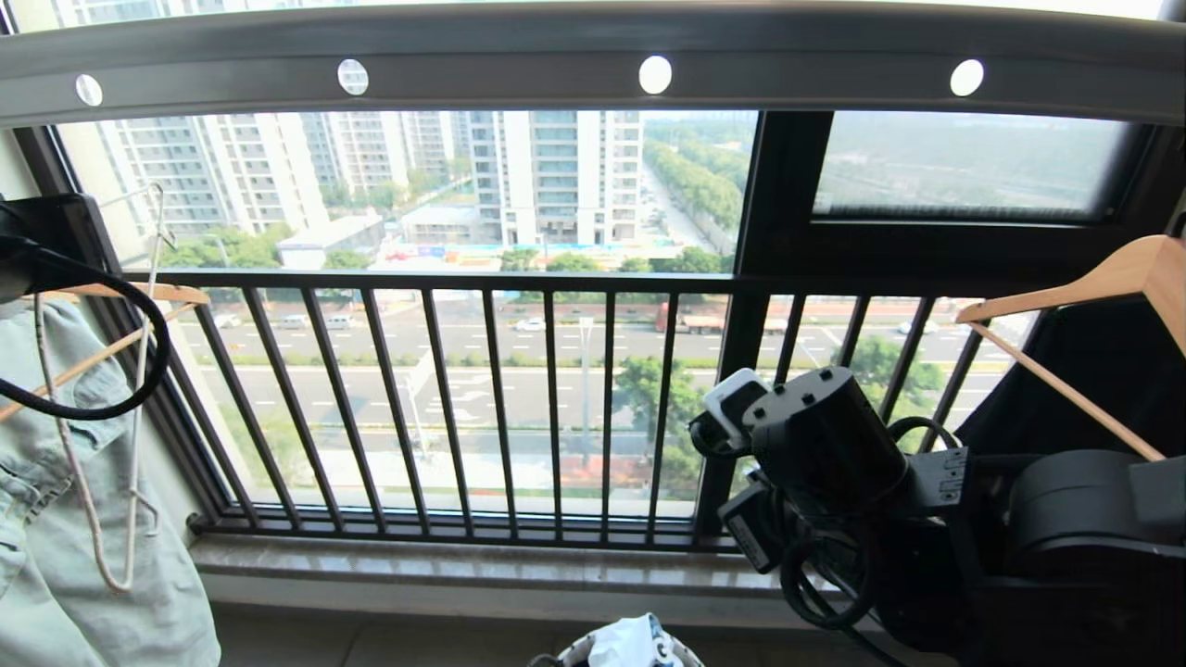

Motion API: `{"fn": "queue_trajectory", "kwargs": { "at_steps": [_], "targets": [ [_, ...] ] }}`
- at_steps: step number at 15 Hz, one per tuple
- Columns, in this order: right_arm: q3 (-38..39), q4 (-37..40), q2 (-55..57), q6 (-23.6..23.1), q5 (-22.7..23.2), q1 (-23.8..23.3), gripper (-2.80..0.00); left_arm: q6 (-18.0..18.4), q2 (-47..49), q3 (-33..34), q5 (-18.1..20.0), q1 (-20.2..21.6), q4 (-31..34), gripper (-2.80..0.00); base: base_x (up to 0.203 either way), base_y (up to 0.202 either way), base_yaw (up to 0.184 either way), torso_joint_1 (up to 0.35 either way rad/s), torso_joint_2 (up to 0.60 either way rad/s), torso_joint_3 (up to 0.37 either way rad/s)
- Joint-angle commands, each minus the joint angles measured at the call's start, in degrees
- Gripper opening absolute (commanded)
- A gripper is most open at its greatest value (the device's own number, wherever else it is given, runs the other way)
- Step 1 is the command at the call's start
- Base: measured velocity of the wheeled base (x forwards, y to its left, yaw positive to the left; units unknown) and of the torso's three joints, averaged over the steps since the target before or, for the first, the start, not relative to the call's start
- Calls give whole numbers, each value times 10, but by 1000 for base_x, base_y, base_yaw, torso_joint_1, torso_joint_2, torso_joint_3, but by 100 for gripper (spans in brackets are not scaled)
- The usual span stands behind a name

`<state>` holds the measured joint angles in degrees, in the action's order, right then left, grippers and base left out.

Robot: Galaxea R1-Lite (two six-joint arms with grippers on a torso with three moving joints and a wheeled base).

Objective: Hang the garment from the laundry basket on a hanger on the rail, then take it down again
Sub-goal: Hang the clothes rack on the clothesline

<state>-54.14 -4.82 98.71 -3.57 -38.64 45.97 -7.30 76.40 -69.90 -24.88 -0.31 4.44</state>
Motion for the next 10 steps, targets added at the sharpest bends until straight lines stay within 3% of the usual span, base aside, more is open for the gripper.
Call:
{"fn": "queue_trajectory", "kwargs": {
  "at_steps": [1, 3, 10],
  "targets": [
    [0, 0, 0, 0, -14, 3, -280, 1, 26, -24, 14, 5, 1, -280, 0, 0, 0, 0, 0, 0],
    [-1, -1, 3, 0, -14, 3, -280, 0, 47, -44, 38, 6, 1, -280, 0, 0, 0, 0, 0, 0],
    [0, 0, 4, -1, -15, 3, -280, 10, 78, -68, 40, 6, 0, -280, 0, 0, 0, 0, 0, 0]
  ]
}}
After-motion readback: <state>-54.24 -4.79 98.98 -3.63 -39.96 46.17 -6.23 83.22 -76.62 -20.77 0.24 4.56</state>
